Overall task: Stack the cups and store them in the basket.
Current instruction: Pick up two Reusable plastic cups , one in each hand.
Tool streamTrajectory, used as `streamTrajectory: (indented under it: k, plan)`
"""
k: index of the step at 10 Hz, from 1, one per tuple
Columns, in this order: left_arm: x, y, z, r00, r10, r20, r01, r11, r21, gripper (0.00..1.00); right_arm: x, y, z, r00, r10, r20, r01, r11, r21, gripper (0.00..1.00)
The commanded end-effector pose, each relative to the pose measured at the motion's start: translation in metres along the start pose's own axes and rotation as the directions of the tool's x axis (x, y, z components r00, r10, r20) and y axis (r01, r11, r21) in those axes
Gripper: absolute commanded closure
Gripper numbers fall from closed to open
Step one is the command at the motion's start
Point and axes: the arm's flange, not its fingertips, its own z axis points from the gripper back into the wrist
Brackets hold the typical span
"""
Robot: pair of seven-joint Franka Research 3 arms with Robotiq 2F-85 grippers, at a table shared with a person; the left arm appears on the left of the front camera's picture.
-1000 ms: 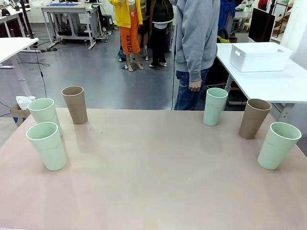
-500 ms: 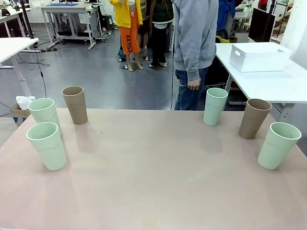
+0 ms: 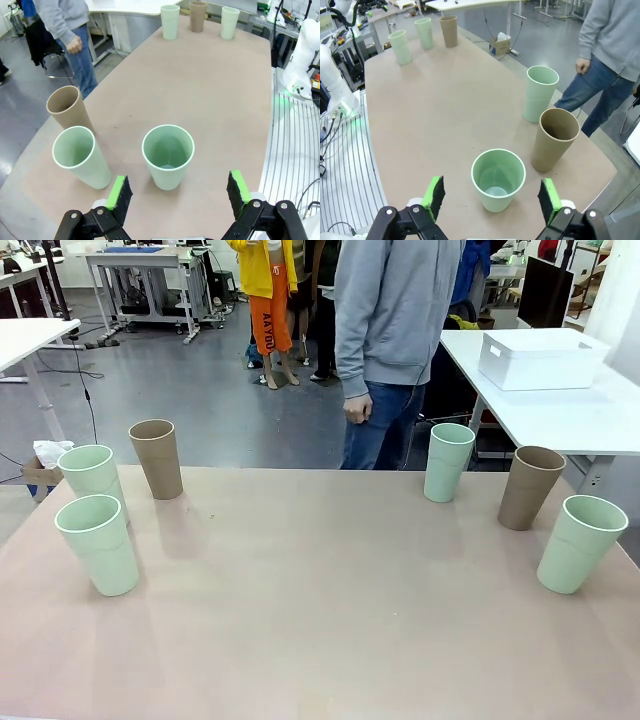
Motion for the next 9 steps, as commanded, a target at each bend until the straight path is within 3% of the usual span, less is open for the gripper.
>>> streamTrajectory:
  k: [1,9]
  plan:
    - [0.0004,-0.0001,0.0005,1.000,-0.022,0.016,0.022,1.000,-0.002,0.00,0.0001,-0.0017,0.0000,0.999,0.027,0.025,-0.027,1.000,-0.003,0.00]
    - [0.0004,-0.0001,0.0005,1.000,-0.022,0.016,0.022,1.000,-0.002,0.00,0.0001,-0.0017,0.0000,0.999,0.027,0.025,-0.027,1.000,-0.003,0.00]
